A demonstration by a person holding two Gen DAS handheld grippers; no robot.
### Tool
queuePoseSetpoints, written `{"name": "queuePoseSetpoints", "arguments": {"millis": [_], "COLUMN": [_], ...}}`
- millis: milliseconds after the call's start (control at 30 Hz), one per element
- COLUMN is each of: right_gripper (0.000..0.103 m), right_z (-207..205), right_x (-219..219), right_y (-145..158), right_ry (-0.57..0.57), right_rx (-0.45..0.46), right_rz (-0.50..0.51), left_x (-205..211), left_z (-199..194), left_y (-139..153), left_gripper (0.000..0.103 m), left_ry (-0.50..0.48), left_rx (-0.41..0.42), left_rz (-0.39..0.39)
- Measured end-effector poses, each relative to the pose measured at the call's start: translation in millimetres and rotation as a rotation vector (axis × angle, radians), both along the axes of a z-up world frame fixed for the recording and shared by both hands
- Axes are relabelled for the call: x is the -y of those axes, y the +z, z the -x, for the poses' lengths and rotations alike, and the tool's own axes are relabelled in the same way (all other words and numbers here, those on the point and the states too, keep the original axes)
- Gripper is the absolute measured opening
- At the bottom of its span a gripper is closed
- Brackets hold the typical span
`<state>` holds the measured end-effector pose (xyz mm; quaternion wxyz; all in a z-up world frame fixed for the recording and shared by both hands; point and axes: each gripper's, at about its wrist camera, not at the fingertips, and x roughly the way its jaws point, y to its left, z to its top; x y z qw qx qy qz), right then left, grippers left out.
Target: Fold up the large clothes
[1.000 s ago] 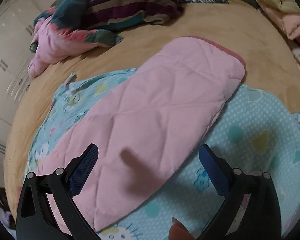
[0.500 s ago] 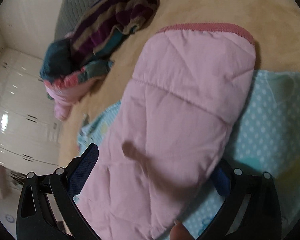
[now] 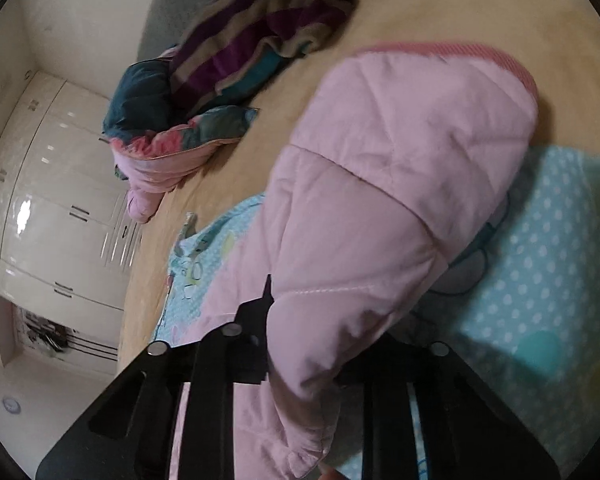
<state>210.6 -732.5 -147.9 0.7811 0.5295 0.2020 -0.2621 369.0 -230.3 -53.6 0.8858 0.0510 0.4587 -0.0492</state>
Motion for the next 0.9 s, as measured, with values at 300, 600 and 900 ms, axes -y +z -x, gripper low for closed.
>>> {"name": "queuePoseSetpoints", "arguments": {"millis": [300, 600, 900], "right_gripper": [0.014, 0.013, 0.013], "right_z": [-11, -36, -64], "right_x": [-41, -147, -295], "right_y": [77, 161, 192], "right_ry": [0.104, 0.343, 0.705], "right_rx": [0.119, 0.223, 0.248], "right_rz": [0.185, 0.415, 0.622], "left_x": [-32, -88, -171], "left_z": [-2, -2, -3], "left_y": [26, 55, 87], "left_gripper": [0.095, 0.095, 0.095], "left_ry": [0.045, 0.095, 0.175], "left_rx": [0.021, 0.042, 0.078], "left_rz": [0.029, 0.058, 0.134]}}
